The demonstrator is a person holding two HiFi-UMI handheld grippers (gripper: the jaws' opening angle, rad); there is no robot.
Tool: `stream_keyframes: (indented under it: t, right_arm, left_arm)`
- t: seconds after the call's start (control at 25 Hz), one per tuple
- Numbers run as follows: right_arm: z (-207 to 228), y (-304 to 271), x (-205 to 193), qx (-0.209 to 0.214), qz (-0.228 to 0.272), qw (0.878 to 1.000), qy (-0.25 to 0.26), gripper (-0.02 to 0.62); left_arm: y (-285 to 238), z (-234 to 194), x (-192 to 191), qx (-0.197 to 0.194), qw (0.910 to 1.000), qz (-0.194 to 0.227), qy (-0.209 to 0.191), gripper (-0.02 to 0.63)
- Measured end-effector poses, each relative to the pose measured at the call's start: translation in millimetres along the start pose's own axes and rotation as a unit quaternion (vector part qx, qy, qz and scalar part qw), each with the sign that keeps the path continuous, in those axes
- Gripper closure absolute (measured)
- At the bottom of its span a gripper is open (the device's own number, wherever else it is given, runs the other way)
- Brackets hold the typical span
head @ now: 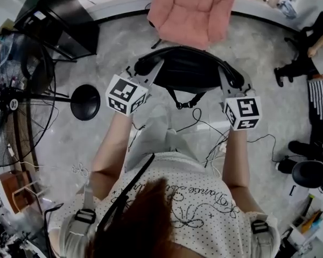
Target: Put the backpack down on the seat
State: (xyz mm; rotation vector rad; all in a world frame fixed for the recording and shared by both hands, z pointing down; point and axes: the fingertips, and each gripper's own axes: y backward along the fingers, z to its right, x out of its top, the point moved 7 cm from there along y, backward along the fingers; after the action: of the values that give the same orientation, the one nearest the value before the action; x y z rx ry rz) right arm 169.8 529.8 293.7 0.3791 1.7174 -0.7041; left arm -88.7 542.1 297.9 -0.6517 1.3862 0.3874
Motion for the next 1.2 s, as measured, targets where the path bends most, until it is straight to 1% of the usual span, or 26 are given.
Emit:
stream_keyframes:
  t: [0.12,0.32,0.56,0.84,1.2]
  right_arm:
    - [10,-17,0,0.000,0.000,1.000,-0.002,0.534]
    - [23,-53,5,-0.005,-0.007,1.000,-0.004,0.534]
    - [58,-96,12,-0.024,-0.011,1.000,-0.009,0.534]
    - [96,-140,39,-0.043,-0.006,0.999,-0.011,0.532]
    - [128,-187,48,-0.040,-0.007,0.999,-0.007,0.534]
  left_arm:
    - [-14,-14,-2,0.001,1.0000,0.000,0.001,0.577]
    - [-38,-49,-4,-0.003,1.0000,0.004,0.006,0.577]
    - [-89,-91,0,-0.020,0.9997,0.015,0.005,0.577]
    - [-138,-140,26,-0.040,0.9989,0.024,-0.003,0.578]
    - [-177,-178,31,-0.033,0.9991,0.027,-0.004,0.579]
